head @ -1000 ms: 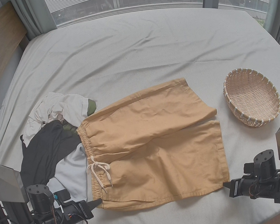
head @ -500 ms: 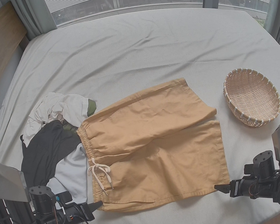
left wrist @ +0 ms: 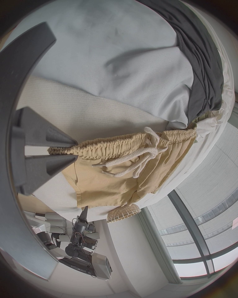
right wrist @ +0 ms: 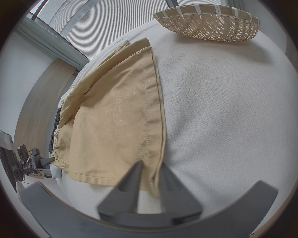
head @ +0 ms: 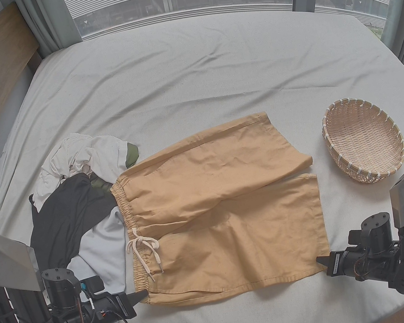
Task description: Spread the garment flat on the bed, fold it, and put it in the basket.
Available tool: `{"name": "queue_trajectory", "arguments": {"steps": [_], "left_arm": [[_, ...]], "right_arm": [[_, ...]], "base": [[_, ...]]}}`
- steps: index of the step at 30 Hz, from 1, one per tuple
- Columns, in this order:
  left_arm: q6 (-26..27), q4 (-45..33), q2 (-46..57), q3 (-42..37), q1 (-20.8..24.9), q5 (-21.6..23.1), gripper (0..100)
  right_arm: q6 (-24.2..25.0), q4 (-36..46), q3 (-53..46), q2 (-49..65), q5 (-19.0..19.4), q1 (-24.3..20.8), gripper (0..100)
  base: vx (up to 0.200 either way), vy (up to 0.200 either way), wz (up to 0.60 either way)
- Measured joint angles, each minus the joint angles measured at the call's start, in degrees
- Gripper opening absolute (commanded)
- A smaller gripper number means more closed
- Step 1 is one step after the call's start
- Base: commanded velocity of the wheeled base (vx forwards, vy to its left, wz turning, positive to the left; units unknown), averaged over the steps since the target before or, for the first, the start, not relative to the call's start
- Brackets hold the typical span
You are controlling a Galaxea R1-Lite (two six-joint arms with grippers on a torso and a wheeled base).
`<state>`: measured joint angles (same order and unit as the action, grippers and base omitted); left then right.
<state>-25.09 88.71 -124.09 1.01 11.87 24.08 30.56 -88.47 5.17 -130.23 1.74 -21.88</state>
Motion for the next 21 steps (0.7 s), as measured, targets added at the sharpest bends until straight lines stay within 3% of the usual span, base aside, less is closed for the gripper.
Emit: {"name": "queue_trajectory", "arguments": {"steps": [9,15,21], "left_arm": [[-1.7,-0.9,3.1,0.0,0.0,0.3,0],[-1.8,-9.2,6.5,0.0,0.0,0.3,0],[2.9,-17.6,8.4,0.0,0.1,1.5,0]], "right_arm": [[-2.5,1.6,-3.3,3.5,-0.1,-0.5,0],[-3.9,6.1,-4.1,7.5,-0.1,-1.0,0],[-4.5,10.6,-4.2,9.4,-0.1,-2.0,0]], "base": [[0.000,0.000,0.00],[0.000,0.000,0.00],[0.000,0.000,0.00]]}}
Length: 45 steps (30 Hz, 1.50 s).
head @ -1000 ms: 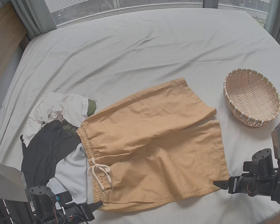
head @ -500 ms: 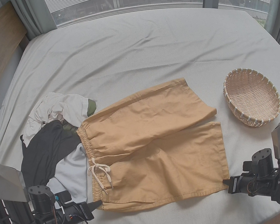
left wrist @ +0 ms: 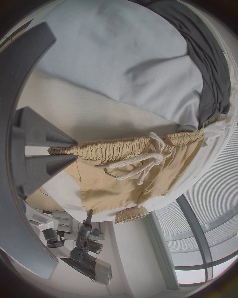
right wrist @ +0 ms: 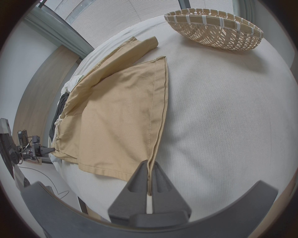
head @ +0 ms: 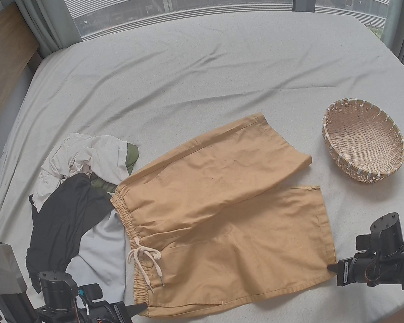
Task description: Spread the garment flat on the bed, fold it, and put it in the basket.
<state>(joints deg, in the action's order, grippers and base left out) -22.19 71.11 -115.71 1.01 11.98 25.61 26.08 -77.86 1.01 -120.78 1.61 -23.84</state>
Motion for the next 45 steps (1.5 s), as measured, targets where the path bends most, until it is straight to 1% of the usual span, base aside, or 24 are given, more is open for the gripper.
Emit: {"name": "queue_trajectory", "arguments": {"steps": [6,11,15,19,23,26,29,32,34,38,45], "left_arm": [[3.1,-3.4,0.5,0.0,0.2,0.5,0],[3.6,-4.4,0.5,0.0,0.4,0.5,0],[4.4,-6.9,0.5,0.0,0.7,0.5,0],[6.0,-9.8,0.6,0.0,0.7,0.5,0],[7.1,-10.3,0.6,0.0,0.4,0.7,0],[7.1,-8.2,0.7,0.0,0.1,1.0,0],[6.6,-3.5,0.9,0.0,-0.2,1.3,0],[5.1,2.4,1.0,0.0,-0.6,1.3,0],[3.1,8.6,1.0,0.0,-0.8,1.3,0],[-0.2,16.5,1.3,0.0,-0.9,1.0,0],[-3.8,17.8,4.1,0.0,-0.7,0.6,0]], "right_arm": [[-0.3,4.3,0.0,0.7,0.0,-0.9,0],[-0.3,6.6,0.0,1.4,-0.3,-2.4,0],[-0.2,8.8,0.0,2.3,-0.5,-3.6,0],[-0.1,9.3,0.0,3.0,-1.2,-4.1,0],[0.0,8.9,0.0,3.8,-1.4,-4.0,0],[0.0,7.7,0.0,4.6,-1.4,-3.5,0],[0.0,4.2,0.0,5.6,-1.4,-2.6,0],[-0.1,-0.7,0.0,6.6,-1.3,-1.6,0],[-0.2,-4.6,0.0,7.4,-1.3,-0.7,0],[-0.2,-8.1,0.4,8.4,-1.2,0.5,0],[1.7,-10.3,6.5,11.1,-0.9,3.0,0]], "base": [[0.000,0.000,0.00],[0.000,0.000,0.00],[0.000,0.000,0.00],[0.000,0.000,0.00],[0.000,0.000,0.00],[0.000,0.000,0.00],[0.000,0.000,0.00],[0.000,0.000,0.00],[0.000,0.000,0.00],[0.000,0.000,0.00],[0.000,0.000,0.00]]}}
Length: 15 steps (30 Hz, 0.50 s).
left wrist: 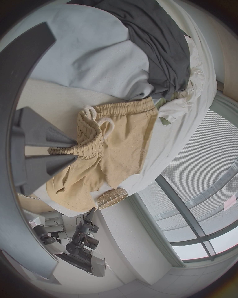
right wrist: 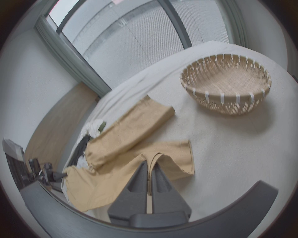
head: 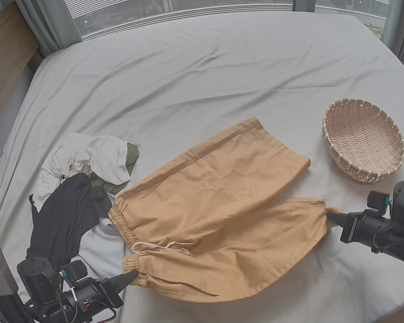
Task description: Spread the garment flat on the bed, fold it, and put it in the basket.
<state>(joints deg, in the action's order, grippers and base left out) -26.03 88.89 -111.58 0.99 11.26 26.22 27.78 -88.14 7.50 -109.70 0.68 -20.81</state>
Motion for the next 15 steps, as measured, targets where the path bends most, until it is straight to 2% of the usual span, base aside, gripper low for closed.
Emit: {"name": "queue_trajectory", "arguments": {"steps": [6,15], "left_arm": [[-7.0,-0.1,4.9,0.0,1.1,0.0,0],[-11.1,-0.2,8.5,1.0,2.1,-0.7,0]], "right_arm": [[0.8,-0.2,5.6,2.6,0.4,1.8,0],[1.1,-0.2,13.4,3.8,1.5,4.2,0]], "base": [[0.000,0.000,0.00],[0.000,0.000,0.00]]}}
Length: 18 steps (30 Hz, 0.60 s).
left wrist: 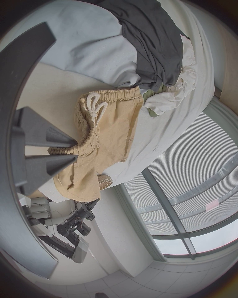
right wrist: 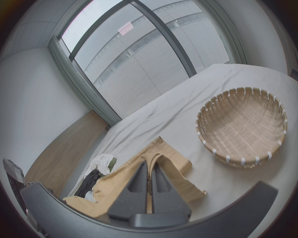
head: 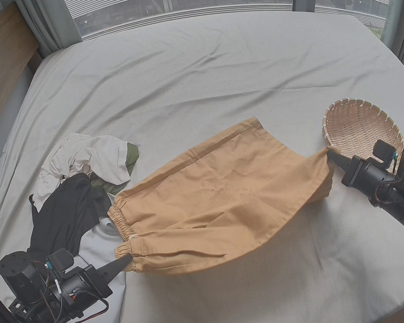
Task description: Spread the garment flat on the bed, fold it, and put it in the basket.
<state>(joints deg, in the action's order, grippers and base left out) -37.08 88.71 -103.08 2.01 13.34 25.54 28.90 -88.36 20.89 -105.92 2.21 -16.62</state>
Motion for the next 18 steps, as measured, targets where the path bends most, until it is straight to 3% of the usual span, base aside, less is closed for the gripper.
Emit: {"name": "queue_trajectory", "arguments": {"steps": [7,18], "left_arm": [[-3.3,-0.1,0.0,1.9,0.2,-5.0,0],[-3.4,-0.1,-0.4,2.2,0.3,-5.3,0]], "right_arm": [[0.1,0.1,5.2,-1.1,1.4,1.3,0],[0.1,5.4,9.7,-1.0,2.7,1.5,0]], "base": [[0.000,0.000,0.00],[0.000,0.000,0.00]]}}
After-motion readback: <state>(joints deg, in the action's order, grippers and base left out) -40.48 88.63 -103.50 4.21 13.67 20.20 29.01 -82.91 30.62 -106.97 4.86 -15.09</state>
